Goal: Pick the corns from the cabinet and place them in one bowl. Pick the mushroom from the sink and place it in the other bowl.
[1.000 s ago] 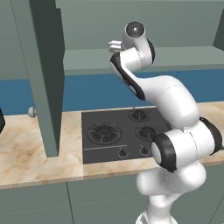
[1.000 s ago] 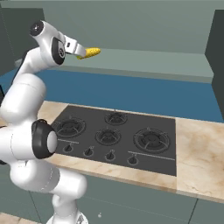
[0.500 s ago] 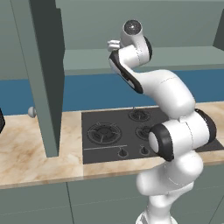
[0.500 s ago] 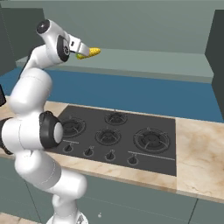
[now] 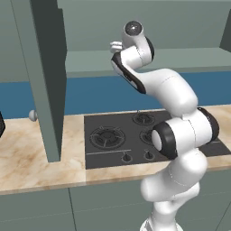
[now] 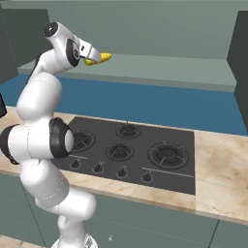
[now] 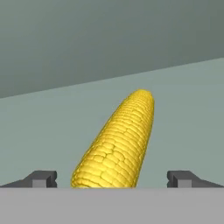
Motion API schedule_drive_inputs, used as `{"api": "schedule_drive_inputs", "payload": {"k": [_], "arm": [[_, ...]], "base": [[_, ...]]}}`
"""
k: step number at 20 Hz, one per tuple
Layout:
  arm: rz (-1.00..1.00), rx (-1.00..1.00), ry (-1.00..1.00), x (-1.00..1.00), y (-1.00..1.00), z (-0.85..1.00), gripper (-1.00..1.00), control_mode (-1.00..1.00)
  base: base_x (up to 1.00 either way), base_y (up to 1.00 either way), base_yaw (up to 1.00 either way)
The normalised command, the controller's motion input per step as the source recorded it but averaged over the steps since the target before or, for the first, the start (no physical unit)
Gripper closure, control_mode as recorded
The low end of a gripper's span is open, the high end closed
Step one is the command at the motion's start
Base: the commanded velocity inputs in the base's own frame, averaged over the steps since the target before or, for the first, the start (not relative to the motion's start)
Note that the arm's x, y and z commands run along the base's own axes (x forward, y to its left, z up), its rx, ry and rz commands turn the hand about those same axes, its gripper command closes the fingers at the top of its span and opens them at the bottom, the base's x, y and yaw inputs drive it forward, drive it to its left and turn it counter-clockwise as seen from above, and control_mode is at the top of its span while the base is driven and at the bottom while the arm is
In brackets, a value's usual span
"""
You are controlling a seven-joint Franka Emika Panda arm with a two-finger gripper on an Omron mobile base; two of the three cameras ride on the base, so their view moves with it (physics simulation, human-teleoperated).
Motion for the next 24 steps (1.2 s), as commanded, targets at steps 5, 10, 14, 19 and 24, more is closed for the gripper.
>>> {"api": "schedule_drive_inputs", "payload": {"k": [5, 10, 14, 19, 24], "arm": [[-0.04, 0.00, 0.00, 0.15, -0.02, -0.07, -1.00, -1.00], [-0.04, 0.00, 0.00, 0.17, -0.01, -0.03, -1.00, -1.00], [-0.06, 0.02, 0.04, 0.08, -0.02, -0.05, -1.00, -1.00], [-0.06, 0.03, 0.01, 0.01, -0.01, -0.10, -1.00, -1.00], [-0.05, 0.03, 0.00, 0.02, 0.00, -0.08, -1.00, -1.00]], "base": [[0.00, 0.00, 0.00], [0.00, 0.00, 0.00], [0.00, 0.00, 0.00], [0.00, 0.00, 0.00], [0.00, 0.00, 0.00]]}}
